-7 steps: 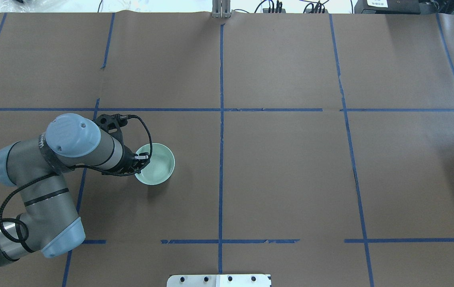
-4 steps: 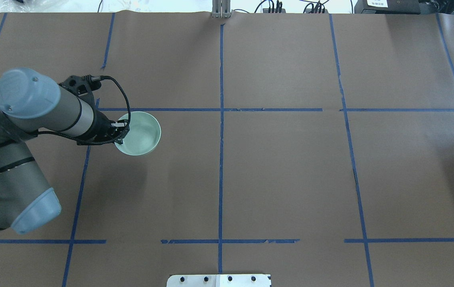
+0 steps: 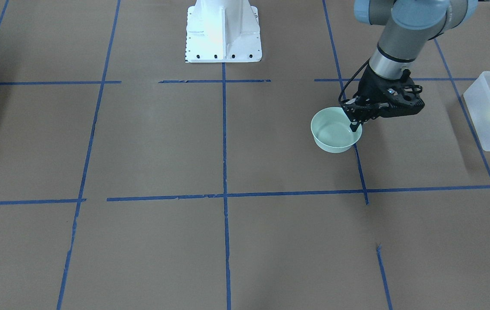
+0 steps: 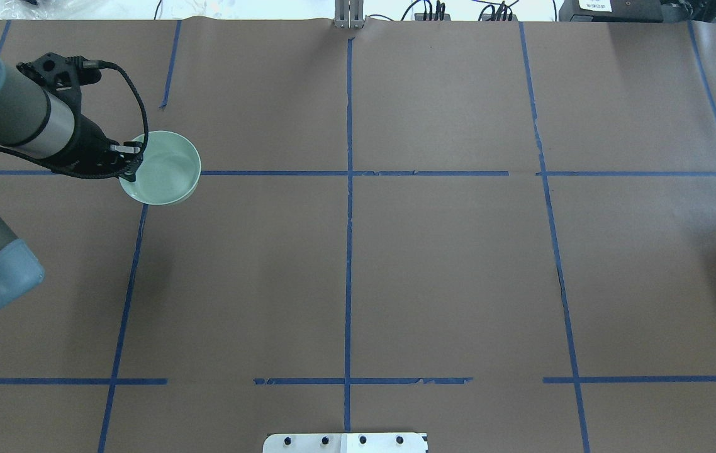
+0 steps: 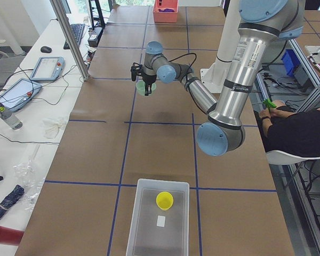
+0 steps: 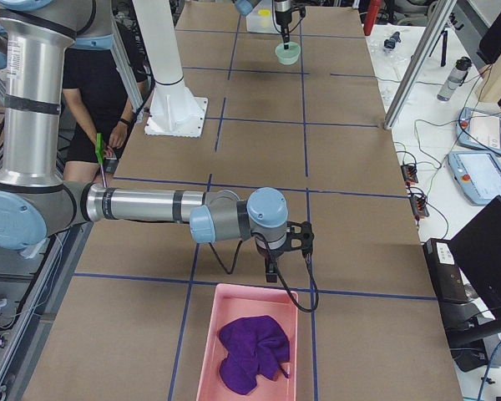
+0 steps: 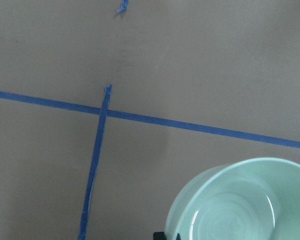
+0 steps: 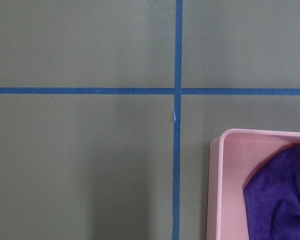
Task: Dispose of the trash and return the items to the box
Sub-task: 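Lift the bowl with the left gripper and carry it off the table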
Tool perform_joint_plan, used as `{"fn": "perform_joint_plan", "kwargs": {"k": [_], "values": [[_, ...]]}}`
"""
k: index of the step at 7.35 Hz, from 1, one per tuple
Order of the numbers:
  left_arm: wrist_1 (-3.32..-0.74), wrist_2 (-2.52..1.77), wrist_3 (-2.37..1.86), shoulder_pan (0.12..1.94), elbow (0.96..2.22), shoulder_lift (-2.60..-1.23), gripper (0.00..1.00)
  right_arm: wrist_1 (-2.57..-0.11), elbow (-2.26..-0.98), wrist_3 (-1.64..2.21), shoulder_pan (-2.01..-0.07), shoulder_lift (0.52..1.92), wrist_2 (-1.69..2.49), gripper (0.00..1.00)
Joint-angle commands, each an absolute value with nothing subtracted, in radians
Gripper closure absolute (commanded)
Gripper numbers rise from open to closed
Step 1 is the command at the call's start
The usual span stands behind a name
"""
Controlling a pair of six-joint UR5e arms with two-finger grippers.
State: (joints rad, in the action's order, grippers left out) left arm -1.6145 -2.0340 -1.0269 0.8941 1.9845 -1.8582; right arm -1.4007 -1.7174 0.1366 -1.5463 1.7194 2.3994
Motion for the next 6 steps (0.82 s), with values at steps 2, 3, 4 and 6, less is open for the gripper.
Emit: {"fn": "perform_joint_plan", "kwargs": {"k": [2,3,4,6], "values": [[-1.617,-2.095,-0.772,1.053,1.939,-1.801,1.00,-1.572,-1.720,0.114,-1.595,1.637,2.424,0.00],[-1.617,-2.103,-0.687,1.099,1.925,-1.775,1.00,-1.572,-1.718,0.101,-1.595,1.635,2.427,0.00],[-1.615,-2.130,-0.590,1.162,1.892,-1.767,1.00,-1.572,-1.718,0.100,-1.597,1.634,2.428,0.00],[-1.615,-2.157,-0.365,1.291,1.826,-1.715,1.00,-1.571,-1.726,0.100,-1.609,1.626,2.430,0.00]]}}
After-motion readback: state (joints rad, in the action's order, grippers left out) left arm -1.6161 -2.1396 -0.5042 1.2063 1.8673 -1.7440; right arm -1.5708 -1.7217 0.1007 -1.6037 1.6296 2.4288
